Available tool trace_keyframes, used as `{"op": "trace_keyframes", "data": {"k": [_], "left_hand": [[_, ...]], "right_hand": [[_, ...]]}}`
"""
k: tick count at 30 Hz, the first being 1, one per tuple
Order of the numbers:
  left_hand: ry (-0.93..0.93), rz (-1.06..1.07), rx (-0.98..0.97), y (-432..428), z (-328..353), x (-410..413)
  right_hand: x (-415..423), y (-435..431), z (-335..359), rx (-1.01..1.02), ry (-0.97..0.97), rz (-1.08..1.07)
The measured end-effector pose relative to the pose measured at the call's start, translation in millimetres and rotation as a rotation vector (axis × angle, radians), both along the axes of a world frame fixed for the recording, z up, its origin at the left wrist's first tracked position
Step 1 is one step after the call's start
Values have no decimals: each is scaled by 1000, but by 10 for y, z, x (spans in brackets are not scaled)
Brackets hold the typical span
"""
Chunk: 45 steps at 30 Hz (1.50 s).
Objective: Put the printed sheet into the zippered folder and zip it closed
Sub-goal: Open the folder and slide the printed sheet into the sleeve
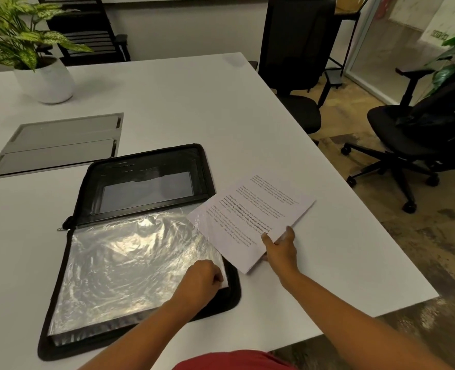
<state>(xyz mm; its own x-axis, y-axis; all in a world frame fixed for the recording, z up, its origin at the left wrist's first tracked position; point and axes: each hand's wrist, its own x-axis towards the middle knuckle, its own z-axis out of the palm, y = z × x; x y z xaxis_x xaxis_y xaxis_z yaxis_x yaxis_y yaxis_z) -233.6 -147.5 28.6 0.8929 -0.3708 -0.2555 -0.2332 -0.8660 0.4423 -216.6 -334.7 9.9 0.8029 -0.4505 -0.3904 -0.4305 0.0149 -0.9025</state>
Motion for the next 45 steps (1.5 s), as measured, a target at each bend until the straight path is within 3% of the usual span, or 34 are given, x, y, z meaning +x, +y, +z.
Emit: {"op": "trace_keyframes", "data": {"k": [2,7,11,15,17,24,31,34,38,40,45], "left_hand": [[-10,-2,13,-7,-1,-3],[-65,1,74,-9,-9,-46],[-91,5,108,-16,-24,-74],[-118,-12,156,-26,-26,-86],[-139,-28,184,-41,-24,-91],[-195,-92,247,-89,-4,-88],[-220,-123,241,-133,8,-64],[-219,-121,196,-157,14,-39],[-208,-119,185,-133,-8,-33],[-210,-130,194,-118,-27,-42],[-199,-158,240,-105,-57,-50]], "right_hand": [[-86,-46,-55,-96,-25,151],[-228,-149,-148,-666,-96,612],[-209,-156,-91,-910,-219,732],[-174,-142,-63,-1277,-513,806],[-139,-118,-39,-1366,-608,849],[-99,78,31,-1451,-701,1003],[-128,262,29,-1476,-607,1117],[-136,357,64,-1337,-561,1045],[-119,360,-8,-1057,-358,1080],[-145,323,27,-997,-433,1065],[-151,69,3,-1180,-554,1096]]}}
